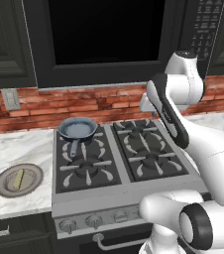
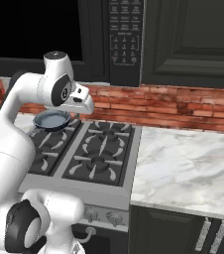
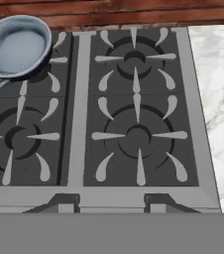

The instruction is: Pick up the butter stick and place it in the pan. Then turn on the burner for the pan.

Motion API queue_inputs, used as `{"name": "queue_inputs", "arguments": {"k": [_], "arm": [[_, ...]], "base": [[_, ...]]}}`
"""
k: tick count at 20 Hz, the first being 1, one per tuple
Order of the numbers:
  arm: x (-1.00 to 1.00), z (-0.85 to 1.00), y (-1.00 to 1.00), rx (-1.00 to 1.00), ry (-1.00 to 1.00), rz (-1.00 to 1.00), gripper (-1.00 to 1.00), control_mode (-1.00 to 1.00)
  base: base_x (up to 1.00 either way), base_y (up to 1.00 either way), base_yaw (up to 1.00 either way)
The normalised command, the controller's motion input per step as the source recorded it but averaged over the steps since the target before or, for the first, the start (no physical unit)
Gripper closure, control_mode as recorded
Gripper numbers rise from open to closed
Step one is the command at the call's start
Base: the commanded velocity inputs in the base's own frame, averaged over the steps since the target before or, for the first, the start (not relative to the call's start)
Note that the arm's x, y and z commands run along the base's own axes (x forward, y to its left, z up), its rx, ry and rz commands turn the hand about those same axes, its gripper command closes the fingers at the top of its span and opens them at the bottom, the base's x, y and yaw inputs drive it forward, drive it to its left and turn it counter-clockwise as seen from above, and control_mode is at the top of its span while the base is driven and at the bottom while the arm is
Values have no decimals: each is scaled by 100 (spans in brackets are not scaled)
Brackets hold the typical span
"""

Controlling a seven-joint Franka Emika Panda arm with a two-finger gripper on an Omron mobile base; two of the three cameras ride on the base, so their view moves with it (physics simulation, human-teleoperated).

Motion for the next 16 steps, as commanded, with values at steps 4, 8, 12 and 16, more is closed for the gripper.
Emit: {"name": "queue_inputs", "arguments": {"k": [4,8,12,16], "arm": [[-16,0,1,0,-2,0,-100,-100],[-22,0,36,0,-5,0,-100,-100],[-16,0,65,0,0,0,-100,-100],[-13,0,92,0,0,0,-100,-100]], "base": [[0,0,0],[0,0,0],[0,0,0],[0,0,0]]}}
